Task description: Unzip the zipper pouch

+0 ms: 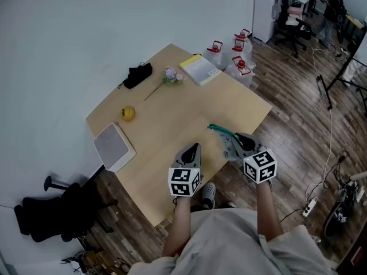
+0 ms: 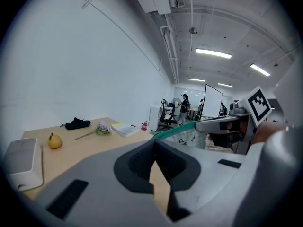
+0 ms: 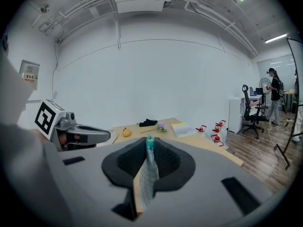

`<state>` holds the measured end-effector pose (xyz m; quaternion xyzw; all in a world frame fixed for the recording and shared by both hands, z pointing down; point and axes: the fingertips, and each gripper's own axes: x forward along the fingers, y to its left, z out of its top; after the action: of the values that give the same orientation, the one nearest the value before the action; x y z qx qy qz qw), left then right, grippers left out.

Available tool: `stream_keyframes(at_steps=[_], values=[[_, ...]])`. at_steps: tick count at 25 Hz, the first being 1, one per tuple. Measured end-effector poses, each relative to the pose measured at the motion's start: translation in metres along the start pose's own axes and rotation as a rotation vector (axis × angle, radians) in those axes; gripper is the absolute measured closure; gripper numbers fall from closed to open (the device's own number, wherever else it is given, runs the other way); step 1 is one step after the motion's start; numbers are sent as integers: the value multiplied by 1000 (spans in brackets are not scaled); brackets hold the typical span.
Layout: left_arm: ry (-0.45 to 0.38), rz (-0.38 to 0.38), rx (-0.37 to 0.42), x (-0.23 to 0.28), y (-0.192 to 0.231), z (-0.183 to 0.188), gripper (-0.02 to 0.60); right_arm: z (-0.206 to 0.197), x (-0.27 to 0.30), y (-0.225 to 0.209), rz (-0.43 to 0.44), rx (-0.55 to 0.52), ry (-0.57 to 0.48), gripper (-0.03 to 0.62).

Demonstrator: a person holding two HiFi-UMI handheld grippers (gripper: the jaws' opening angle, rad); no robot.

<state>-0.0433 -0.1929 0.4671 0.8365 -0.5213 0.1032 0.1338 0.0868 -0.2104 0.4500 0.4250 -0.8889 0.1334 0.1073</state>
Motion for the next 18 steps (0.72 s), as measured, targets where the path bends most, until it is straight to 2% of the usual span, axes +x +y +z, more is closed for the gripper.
stream_keyframes(at_steps=[18], values=[[4, 12, -20, -8, 14, -6, 560, -1, 6, 14, 18, -5, 8, 539]])
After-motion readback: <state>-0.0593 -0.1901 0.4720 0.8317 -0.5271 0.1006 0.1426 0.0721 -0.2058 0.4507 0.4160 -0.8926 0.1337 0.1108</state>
